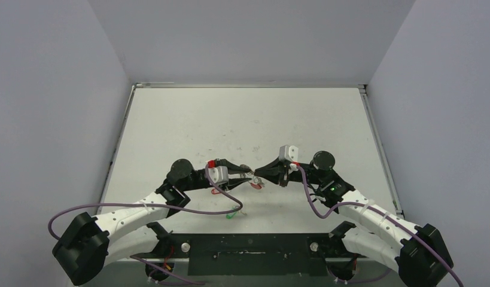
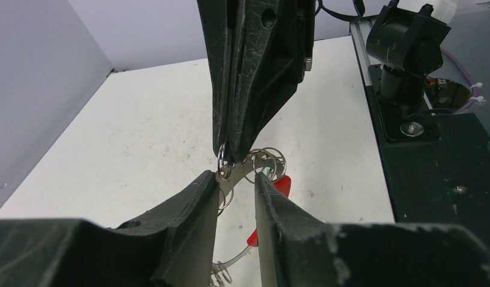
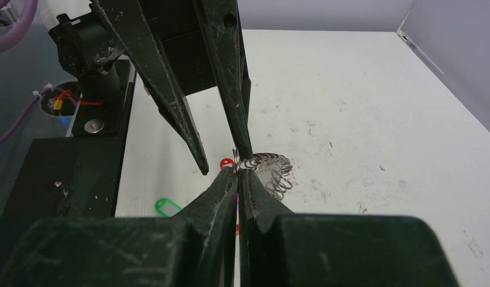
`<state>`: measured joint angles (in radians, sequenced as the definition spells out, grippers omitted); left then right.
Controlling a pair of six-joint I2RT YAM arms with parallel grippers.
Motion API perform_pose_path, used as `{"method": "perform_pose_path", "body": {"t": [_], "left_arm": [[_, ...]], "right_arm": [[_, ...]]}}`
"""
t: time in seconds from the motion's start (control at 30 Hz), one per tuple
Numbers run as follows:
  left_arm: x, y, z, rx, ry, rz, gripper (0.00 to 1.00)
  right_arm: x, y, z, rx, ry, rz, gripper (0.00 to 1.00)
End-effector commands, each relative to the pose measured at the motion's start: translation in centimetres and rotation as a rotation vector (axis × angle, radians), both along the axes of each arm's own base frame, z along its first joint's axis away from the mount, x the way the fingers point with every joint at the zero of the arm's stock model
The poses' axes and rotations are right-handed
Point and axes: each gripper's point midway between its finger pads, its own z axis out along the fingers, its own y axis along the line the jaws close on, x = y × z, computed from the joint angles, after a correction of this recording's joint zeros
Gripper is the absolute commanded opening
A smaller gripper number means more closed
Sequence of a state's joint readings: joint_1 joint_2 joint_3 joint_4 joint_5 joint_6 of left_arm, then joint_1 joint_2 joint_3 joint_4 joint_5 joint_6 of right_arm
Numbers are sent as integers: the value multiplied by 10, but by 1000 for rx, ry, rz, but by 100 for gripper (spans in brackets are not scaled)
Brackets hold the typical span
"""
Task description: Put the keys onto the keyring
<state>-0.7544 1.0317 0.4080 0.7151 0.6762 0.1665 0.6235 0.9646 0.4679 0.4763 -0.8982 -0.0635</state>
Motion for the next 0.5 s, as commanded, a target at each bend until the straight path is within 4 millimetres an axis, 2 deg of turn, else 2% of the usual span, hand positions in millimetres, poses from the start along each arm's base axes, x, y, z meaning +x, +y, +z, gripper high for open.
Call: {"method": "perform_pose_path", "body": {"t": [0.0,0.47], "left_arm": [[5,-7,33,-80,-66,8,25],[9,-9,36,-98,-58,36,4]], "right_arm": [[-2,3,38,73,-118,18,0],[-3,3,30,41,-110,14,0]]}}
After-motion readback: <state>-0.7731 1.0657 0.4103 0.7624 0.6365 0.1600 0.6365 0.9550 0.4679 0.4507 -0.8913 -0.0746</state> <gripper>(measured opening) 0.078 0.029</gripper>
